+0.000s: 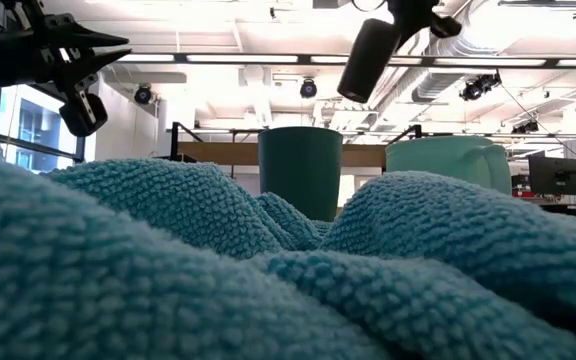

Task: Stack small to large cups/mugs on shelf
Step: Put the black cup on the shelf

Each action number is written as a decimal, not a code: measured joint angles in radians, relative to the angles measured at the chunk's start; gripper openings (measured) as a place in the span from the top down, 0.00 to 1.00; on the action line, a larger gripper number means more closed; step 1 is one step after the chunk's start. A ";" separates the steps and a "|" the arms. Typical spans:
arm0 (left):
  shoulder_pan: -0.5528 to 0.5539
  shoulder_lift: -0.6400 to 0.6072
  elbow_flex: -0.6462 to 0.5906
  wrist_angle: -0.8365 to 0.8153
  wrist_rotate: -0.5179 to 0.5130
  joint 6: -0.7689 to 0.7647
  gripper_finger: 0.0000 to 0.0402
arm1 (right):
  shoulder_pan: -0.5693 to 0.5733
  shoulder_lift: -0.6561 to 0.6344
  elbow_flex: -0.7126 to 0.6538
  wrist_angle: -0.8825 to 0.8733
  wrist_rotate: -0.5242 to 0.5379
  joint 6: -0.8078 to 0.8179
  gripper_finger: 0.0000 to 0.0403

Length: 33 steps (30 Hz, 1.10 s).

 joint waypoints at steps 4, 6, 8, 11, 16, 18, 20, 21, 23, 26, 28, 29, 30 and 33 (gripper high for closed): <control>0.000 0.000 0.000 0.000 -0.011 -0.005 0.92 | -0.039 0.033 0.000 0.042 -0.045 -0.031 1.00; 0.000 0.000 0.000 0.000 -0.014 -0.009 0.92 | -0.057 0.050 0.000 0.049 -0.058 -0.045 1.00; 0.000 0.000 0.000 0.000 -0.014 -0.017 0.92 | -0.079 0.069 0.000 0.046 -0.085 -0.056 1.00; 0.000 0.000 0.000 0.000 -0.014 -0.023 0.92 | -0.107 0.091 0.000 0.035 -0.097 -0.071 1.00; 0.000 0.000 0.000 0.000 -0.014 -0.023 0.92 | -0.136 0.098 0.000 0.015 -0.088 -0.082 1.00; 0.000 0.000 0.000 0.000 -0.014 -0.023 0.92 | -0.148 0.098 0.000 0.009 -0.087 -0.085 1.00; 0.000 0.000 0.000 -0.001 -0.014 -0.023 0.92 | -0.161 0.098 0.000 -0.007 -0.081 -0.085 1.00; 0.000 0.000 0.000 -0.002 -0.015 -0.023 0.92 | -0.165 0.098 0.000 -0.012 -0.076 -0.085 1.00; 0.000 0.000 0.000 -0.008 -0.027 -0.023 0.92 | -0.168 0.101 0.000 -0.015 -0.060 -0.085 1.00; 0.000 0.000 0.000 -0.010 -0.041 -0.023 0.92 | -0.168 0.110 0.000 -0.003 -0.052 -0.086 1.00; 0.000 0.000 0.000 -0.010 -0.041 -0.023 0.92 | -0.166 0.121 0.000 0.000 -0.052 -0.086 1.00; 0.000 0.000 0.000 -0.010 -0.041 -0.023 0.92 | -0.163 0.130 0.000 -0.001 -0.050 -0.088 1.00; 0.000 0.000 0.000 -0.010 -0.041 -0.023 0.92 | -0.159 0.140 0.000 0.000 -0.049 -0.090 1.00; 0.000 0.000 0.000 -0.010 -0.041 -0.023 0.92 | -0.145 0.157 0.000 0.001 -0.049 -0.093 1.00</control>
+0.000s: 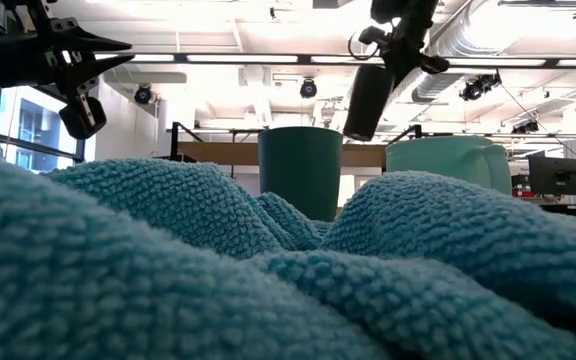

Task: Stack small to large cups/mugs on shelf
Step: Put the black cup on the shelf

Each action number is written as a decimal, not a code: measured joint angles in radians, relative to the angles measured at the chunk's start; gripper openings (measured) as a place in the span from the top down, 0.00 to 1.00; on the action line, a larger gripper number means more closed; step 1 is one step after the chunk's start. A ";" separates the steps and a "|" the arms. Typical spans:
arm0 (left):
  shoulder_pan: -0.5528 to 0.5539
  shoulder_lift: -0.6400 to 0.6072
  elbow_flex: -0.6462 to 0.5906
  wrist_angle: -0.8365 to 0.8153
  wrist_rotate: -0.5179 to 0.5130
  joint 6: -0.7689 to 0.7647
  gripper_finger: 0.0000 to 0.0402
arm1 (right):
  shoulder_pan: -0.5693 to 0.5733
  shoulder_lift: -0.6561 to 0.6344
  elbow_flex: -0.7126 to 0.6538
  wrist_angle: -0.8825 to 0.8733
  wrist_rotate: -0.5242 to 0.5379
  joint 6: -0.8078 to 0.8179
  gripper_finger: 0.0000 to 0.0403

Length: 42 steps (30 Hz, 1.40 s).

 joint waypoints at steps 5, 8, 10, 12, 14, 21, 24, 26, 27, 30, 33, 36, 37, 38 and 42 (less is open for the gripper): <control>0.000 0.000 0.000 0.000 0.000 0.000 0.92 | 0.021 0.032 0.037 -0.003 0.012 0.001 1.00; 0.000 0.000 0.000 -0.003 0.000 0.000 0.92 | 0.028 0.075 0.131 -0.065 0.055 -0.014 1.00; 0.000 0.000 0.000 -0.003 0.000 0.000 0.92 | 0.029 0.116 0.210 -0.128 0.077 -0.026 1.00; 0.000 0.000 0.000 -0.004 0.000 0.000 0.92 | 0.033 0.155 0.278 -0.138 0.080 -0.038 1.00; 0.000 0.000 0.000 -0.011 0.000 0.000 0.92 | 0.041 0.176 0.328 -0.138 0.076 -0.039 1.00; 0.000 0.000 0.000 -0.018 0.012 -0.003 0.92 | 0.053 0.205 0.293 -0.140 0.060 -0.041 1.00; 0.000 0.000 0.000 -0.018 0.019 -0.003 0.92 | 0.053 0.199 0.290 -0.140 0.059 -0.041 1.00; 0.000 0.000 0.000 -0.018 0.019 -0.003 0.92 | 0.053 0.200 0.290 -0.140 0.058 -0.041 1.00; 0.000 0.000 0.000 -0.018 0.019 -0.003 0.92 | 0.053 0.201 0.290 -0.140 0.058 -0.042 1.00; 0.000 0.000 0.000 -0.018 0.019 -0.003 0.92 | 0.053 0.200 0.290 -0.140 0.058 -0.043 1.00; 0.000 0.000 0.000 -0.018 0.019 -0.003 0.92 | 0.053 0.200 0.290 -0.140 0.069 -0.044 1.00; 0.000 0.000 0.000 -0.018 0.019 -0.008 0.92 | 0.053 0.200 0.290 -0.140 0.077 -0.052 1.00; 0.000 0.000 0.000 -0.018 0.019 -0.013 0.92 | 0.053 0.200 0.290 -0.139 0.077 -0.055 1.00; 0.000 0.000 0.000 -0.018 0.019 -0.016 0.92 | 0.052 0.199 0.290 -0.139 0.078 -0.056 1.00; 0.000 0.000 0.000 -0.018 0.019 -0.018 0.92 | 0.051 0.194 0.289 -0.139 0.082 -0.071 1.00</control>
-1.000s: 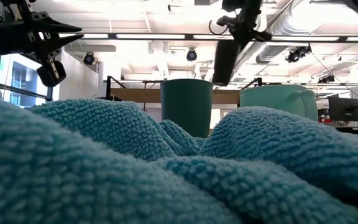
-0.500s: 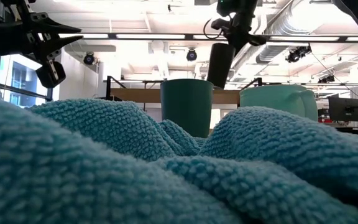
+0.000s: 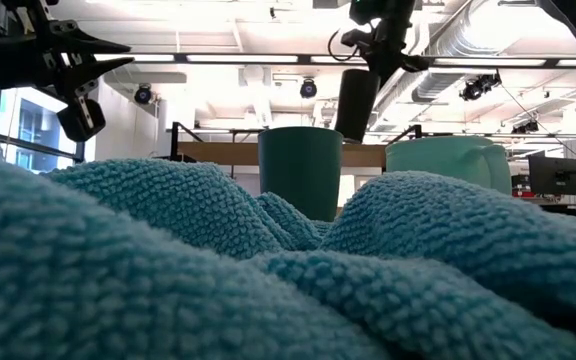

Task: Stack small to large cups/mugs on shelf
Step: Put the black cup on the shelf

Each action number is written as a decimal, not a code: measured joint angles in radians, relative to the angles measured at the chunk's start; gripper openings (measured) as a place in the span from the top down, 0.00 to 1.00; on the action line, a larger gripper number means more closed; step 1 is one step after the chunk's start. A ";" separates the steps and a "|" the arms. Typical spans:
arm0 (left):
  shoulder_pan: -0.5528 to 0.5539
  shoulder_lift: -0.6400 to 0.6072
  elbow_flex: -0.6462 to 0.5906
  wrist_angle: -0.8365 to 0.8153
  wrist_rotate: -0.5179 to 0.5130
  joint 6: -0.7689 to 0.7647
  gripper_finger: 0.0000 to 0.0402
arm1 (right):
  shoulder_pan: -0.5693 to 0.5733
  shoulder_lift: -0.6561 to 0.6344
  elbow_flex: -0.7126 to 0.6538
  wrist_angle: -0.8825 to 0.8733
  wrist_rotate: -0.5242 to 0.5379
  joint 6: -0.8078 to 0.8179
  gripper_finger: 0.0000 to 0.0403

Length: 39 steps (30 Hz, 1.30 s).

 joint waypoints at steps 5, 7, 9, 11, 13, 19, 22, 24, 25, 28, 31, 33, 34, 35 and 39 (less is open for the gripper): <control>0.000 0.000 0.000 0.000 0.000 -0.010 0.92 | -0.001 -0.008 0.000 0.000 0.012 -0.018 1.00; 0.000 0.000 0.000 0.000 0.000 -0.010 0.92 | -0.003 -0.009 0.000 0.000 0.015 -0.026 1.00; 0.000 0.000 0.000 0.000 0.000 -0.011 0.92 | -0.003 -0.010 0.000 0.000 0.015 -0.026 1.00; 0.000 0.000 0.000 0.000 0.000 -0.011 0.92 | -0.003 -0.012 0.000 0.000 0.015 -0.030 1.00; 0.000 0.000 0.000 0.000 0.000 -0.011 0.92 | -0.003 -0.013 0.000 0.000 0.015 -0.042 1.00; 0.000 0.000 0.000 0.000 0.000 -0.011 0.92 | -0.003 -0.013 0.000 0.000 0.014 -0.046 1.00; 0.000 0.000 0.000 0.000 0.000 -0.011 0.92 | -0.003 -0.013 0.000 0.000 0.010 -0.058 1.00; 0.000 0.000 0.000 0.000 0.000 -0.011 0.92 | -0.003 -0.013 0.000 0.000 0.010 -0.062 1.00; 0.000 0.000 0.000 0.000 0.000 -0.011 0.92 | -0.003 -0.014 0.000 0.000 0.009 -0.063 1.00; 0.000 0.000 0.000 0.000 0.000 -0.011 0.92 | -0.003 -0.018 0.000 0.000 0.002 -0.083 1.00; 0.000 0.000 0.000 0.000 0.000 -0.012 0.92 | -0.003 -0.020 0.000 0.000 0.002 -0.104 1.00; 0.000 0.000 0.000 0.000 0.000 -0.012 0.92 | -0.003 -0.028 0.000 0.000 0.002 -0.108 1.00; 0.000 0.000 0.000 0.000 0.000 -0.012 0.92 | -0.003 -0.033 0.000 0.000 0.001 -0.113 1.00; 0.000 0.000 0.000 0.000 0.000 -0.012 0.92 | -0.003 -0.039 0.000 0.000 -0.002 -0.122 1.00; 0.000 0.000 0.000 0.000 0.000 -0.012 0.92 | -0.005 -0.051 0.000 0.000 -0.005 -0.155 1.00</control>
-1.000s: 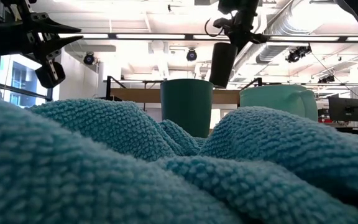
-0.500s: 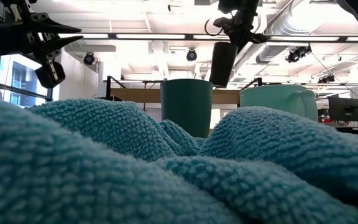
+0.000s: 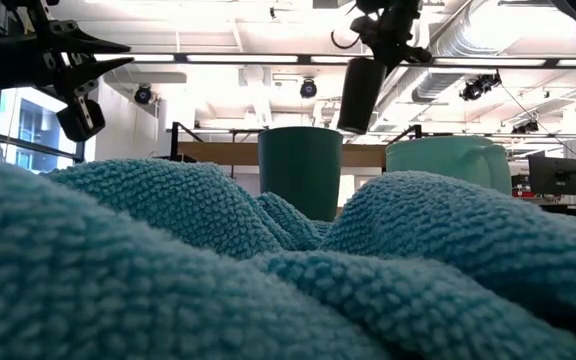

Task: Stack small to large cups/mugs on shelf
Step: Put the black cup on the shelf

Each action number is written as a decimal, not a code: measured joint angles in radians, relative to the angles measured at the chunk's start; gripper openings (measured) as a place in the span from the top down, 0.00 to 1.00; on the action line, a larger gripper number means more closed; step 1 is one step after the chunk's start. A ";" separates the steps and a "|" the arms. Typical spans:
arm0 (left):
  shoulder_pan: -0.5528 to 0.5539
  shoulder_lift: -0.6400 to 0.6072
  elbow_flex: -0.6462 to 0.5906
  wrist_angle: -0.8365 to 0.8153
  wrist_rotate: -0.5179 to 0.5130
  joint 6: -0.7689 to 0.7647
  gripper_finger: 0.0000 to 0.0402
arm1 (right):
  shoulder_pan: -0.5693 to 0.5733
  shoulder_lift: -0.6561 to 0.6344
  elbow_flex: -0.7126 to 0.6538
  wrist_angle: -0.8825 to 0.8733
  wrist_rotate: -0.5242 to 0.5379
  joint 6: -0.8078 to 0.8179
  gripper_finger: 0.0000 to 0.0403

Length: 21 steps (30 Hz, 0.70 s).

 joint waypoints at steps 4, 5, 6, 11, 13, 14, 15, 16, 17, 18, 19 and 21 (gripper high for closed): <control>0.000 0.000 0.000 0.000 -0.016 0.001 0.92 | -0.005 0.002 0.000 0.000 0.000 -0.001 1.00; 0.000 0.000 0.000 0.000 -0.018 0.001 0.92 | -0.004 0.006 0.000 0.000 0.000 -0.001 1.00; 0.000 0.000 0.000 0.000 -0.019 0.001 0.92 | -0.004 0.010 0.000 0.000 0.001 -0.001 1.00; 0.000 0.000 0.000 0.000 -0.019 0.001 0.92 | -0.003 0.013 0.000 0.000 0.009 0.010 1.00; 0.000 0.000 0.000 0.000 -0.019 0.000 0.92 | -0.003 0.013 -0.006 0.002 0.024 0.030 1.00; 0.000 0.000 0.000 0.000 -0.019 -0.001 0.92 | -0.003 0.012 -0.018 0.002 0.028 0.042 1.00; 0.000 0.000 0.000 0.000 -0.019 -0.003 0.92 | -0.003 0.011 -0.034 0.001 0.031 0.057 1.00; 0.000 0.000 0.000 0.000 -0.019 -0.004 0.92 | -0.003 0.010 -0.054 0.002 0.034 0.073 1.00; 0.000 0.000 0.000 0.000 -0.019 -0.007 0.92 | -0.003 0.010 -0.077 0.001 0.034 0.082 1.00; 0.000 0.000 0.000 0.000 -0.019 -0.011 0.92 | 0.000 0.010 -0.097 0.000 0.035 0.090 1.00; 0.000 0.000 0.000 0.000 -0.019 -0.014 0.92 | 0.006 0.010 -0.115 0.000 0.035 0.096 1.00; 0.000 0.000 0.000 0.000 -0.019 -0.019 0.92 | 0.016 0.009 -0.134 0.005 0.041 0.105 1.00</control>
